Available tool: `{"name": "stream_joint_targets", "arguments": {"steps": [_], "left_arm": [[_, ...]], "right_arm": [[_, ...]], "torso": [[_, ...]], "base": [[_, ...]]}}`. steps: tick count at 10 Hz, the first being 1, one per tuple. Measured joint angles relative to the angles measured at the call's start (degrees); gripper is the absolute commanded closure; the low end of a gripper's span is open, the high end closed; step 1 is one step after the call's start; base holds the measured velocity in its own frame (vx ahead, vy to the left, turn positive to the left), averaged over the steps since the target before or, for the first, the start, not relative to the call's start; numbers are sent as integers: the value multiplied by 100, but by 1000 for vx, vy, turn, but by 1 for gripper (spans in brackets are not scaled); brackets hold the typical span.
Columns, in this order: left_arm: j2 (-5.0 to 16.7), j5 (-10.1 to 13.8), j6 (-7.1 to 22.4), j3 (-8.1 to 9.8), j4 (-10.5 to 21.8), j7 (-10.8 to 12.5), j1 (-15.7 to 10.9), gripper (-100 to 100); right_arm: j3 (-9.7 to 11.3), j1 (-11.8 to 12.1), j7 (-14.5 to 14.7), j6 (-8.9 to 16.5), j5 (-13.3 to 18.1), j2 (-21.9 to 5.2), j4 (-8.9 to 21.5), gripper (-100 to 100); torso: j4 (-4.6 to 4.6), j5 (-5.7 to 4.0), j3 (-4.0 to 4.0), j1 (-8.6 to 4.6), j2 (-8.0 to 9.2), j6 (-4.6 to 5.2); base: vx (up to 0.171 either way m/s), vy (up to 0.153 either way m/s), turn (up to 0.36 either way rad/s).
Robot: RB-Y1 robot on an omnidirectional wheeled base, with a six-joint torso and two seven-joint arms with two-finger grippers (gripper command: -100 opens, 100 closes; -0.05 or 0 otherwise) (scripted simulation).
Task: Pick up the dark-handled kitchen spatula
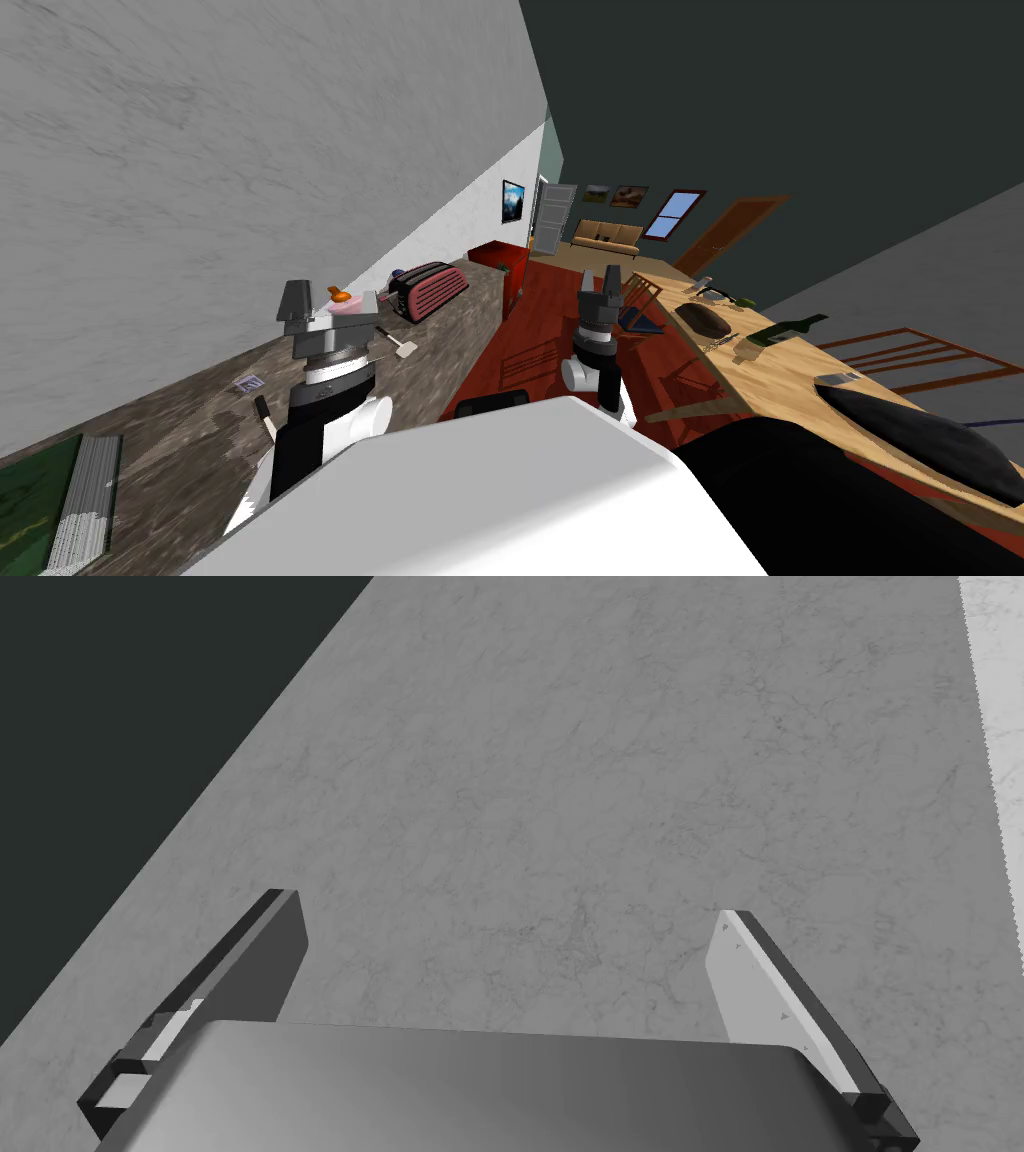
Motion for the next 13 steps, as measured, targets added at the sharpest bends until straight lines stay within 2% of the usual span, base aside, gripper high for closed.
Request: {"name": "stream_joint_targets", "arguments": {"steps": [3, 6, 9, 10, 13], "left_arm": [[338, 33, 132, 74, 21, -80, 209, -100], [745, 78, 411, 228, 40, -259, 631, -100], [1263, 192, 804, 564, -2, -464, 1170, -100], [1321, 191, 902, 586, -30, -525, 1309, -100], [1678, 246, 1364, 806, -97, -738, 1699, -100]], "right_arm": [[0, 0, 0, 0, 0, 0, 0, 0], [0, 0, 0, 0, 0, 0, 0, 0], [1, 0, 0, 0, 0, 1, 0, 0], [0, 0, 0, 0, 0, 0, 0, 0], [0, 0, 0, 0, 0, 0, 0, 0]], "torso": [[-2, -2, -5, -7, -8, 0], [-3, -3, -6, -16, -11, 0], [-3, -6, -8, -27, -14, 1], [-2, -5, -6, -20, -10, -1], [-2, -4, -6, -17, -10, -1]], "base": [[26, -27, -55], [37, -50, -88], [41, -63, -73], [26, -39, -71], [36, -47, -74]]}}
